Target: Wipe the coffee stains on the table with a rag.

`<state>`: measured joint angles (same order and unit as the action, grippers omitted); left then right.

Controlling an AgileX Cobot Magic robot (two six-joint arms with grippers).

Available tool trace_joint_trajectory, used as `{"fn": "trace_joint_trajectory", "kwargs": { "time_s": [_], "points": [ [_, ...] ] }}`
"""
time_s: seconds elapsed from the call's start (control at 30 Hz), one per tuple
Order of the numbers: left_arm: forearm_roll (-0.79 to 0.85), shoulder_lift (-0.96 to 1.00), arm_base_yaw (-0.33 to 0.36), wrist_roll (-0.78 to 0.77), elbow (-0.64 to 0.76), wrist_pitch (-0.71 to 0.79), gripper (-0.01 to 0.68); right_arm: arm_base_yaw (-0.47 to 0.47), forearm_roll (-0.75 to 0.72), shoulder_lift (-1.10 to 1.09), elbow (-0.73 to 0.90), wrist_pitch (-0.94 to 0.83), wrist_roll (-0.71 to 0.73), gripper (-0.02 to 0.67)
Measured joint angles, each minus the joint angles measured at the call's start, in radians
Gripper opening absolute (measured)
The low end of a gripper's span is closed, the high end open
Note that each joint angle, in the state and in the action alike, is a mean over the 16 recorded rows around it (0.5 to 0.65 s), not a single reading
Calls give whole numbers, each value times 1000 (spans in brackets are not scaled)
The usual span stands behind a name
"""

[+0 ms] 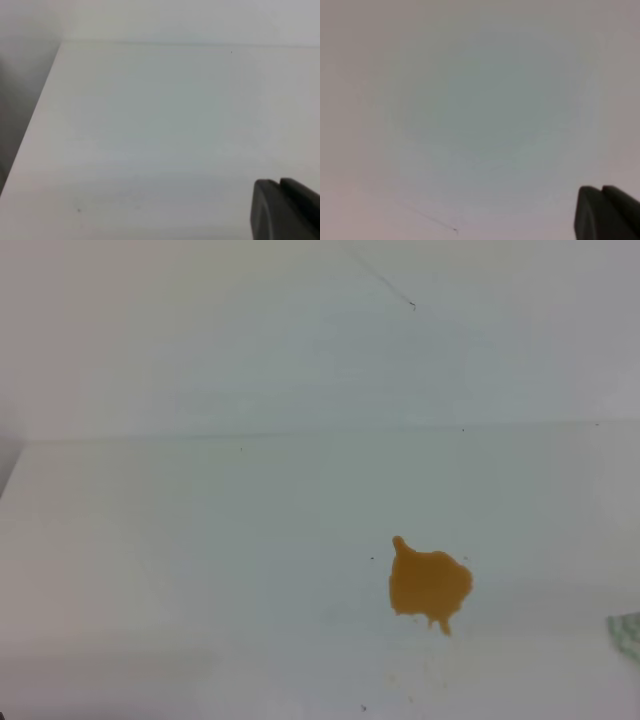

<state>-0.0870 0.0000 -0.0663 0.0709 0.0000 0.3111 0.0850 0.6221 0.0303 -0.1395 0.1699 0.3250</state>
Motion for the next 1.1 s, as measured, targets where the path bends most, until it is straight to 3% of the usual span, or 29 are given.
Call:
{"fn": "trace_joint_trajectory", "kwargs": {
  "time_s": [0.27, 0.5, 0.8, 1.1],
  "points": [
    [0, 0, 0, 0, 0, 0, 1, 0, -10, 181, -225, -230, 180, -3],
    [0, -2, 0, 0, 2, -1, 1, 0, -95, 452, -476, -513, 238, -3],
    [-1, -2, 0, 0, 2, -1, 1, 0, -341, 749, -688, -907, 120, -3],
    [-2, 0, 0, 0, 0, 0, 1, 0, -503, 865, -700, -1102, -55, -3]
  ]
}}
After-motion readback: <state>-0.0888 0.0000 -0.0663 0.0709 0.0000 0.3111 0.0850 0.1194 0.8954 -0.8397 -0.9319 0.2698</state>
